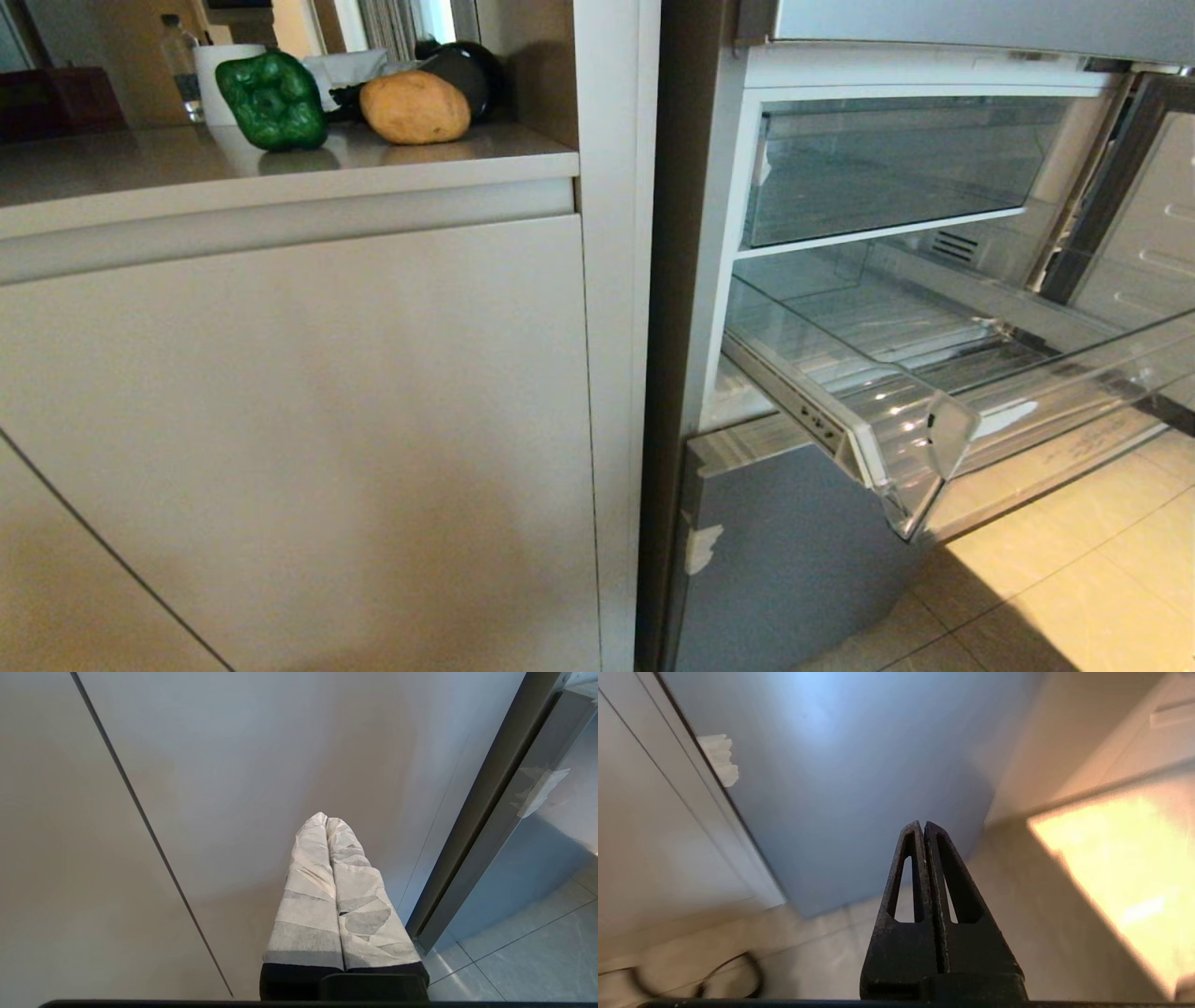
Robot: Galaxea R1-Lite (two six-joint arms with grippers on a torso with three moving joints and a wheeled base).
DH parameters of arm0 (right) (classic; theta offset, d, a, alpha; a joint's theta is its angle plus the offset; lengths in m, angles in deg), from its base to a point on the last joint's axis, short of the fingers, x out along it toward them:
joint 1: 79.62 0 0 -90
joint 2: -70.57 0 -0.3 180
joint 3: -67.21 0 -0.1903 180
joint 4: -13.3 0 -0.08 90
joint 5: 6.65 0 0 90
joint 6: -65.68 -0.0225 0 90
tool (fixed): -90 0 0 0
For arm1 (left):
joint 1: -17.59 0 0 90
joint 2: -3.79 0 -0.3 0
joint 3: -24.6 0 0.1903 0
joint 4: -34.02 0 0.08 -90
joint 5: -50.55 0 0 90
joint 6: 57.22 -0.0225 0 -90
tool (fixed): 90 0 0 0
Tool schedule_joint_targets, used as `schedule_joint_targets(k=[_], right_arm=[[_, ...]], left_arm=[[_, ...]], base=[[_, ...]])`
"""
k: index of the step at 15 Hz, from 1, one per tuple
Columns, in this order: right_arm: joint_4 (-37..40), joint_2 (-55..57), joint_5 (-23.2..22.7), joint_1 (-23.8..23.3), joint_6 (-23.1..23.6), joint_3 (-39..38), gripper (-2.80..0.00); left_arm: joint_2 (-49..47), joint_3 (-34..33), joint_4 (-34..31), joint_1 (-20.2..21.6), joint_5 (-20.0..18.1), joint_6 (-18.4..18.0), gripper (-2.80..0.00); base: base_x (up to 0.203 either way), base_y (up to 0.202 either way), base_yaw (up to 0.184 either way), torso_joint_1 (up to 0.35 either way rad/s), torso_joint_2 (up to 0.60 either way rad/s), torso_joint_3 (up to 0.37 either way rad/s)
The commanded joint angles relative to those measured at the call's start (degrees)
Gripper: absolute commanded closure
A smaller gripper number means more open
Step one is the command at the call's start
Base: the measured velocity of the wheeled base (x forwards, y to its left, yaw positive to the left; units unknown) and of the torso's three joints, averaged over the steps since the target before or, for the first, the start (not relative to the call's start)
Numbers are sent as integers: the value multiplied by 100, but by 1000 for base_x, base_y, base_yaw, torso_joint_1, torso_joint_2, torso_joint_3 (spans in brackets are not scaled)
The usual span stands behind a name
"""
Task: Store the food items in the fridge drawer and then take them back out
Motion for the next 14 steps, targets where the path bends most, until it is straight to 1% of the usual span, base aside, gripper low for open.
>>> schedule_joint_targets(k=[1, 2, 3, 4, 5, 7, 10, 14], right_arm=[[-1912, -69, -339, -10, 303, -1016, 0], [-2006, -71, -410, -19, 361, -1082, 0], [-1770, -73, -448, -24, 203, -1077, 0], [-1781, -72, -448, -27, -71, -1075, 0], [-1790, -74, -445, -28, -130, -1075, 0], [-1784, -74, -299, -28, -142, -1075, 0], [-1781, -74, -296, -28, -130, -1075, 0], [-1798, -74, -296, -28, -130, -1075, 0]], left_arm=[[0, -2, -2, 1, 2, 7, 0], [0, -2, -2, 1, 2, 7, 0], [0, -2, -2, 1, 2, 6, 0], [0, -2, -2, 1, 2, 5, 0], [0, -2, -2, 1, 2, 7, 0], [-4, -2, -2, 1, 2, 7, 0], [0, -2, -2, 1, 2, -1, 0], [-8, -2, -2, 1, 2, -1, 0]], base=[[0, 0, 0, 0, 0, 0], [0, 0, 0, 0, 0, 0], [0, 0, 0, 0, 0, 0], [0, 0, 0, 0, 0, 0], [0, 0, 0, 0, 0, 0], [0, 0, 0, 0, 0, 0], [0, 0, 0, 13, -32, -28], [0, 0, 0, 124, -396, -272]])
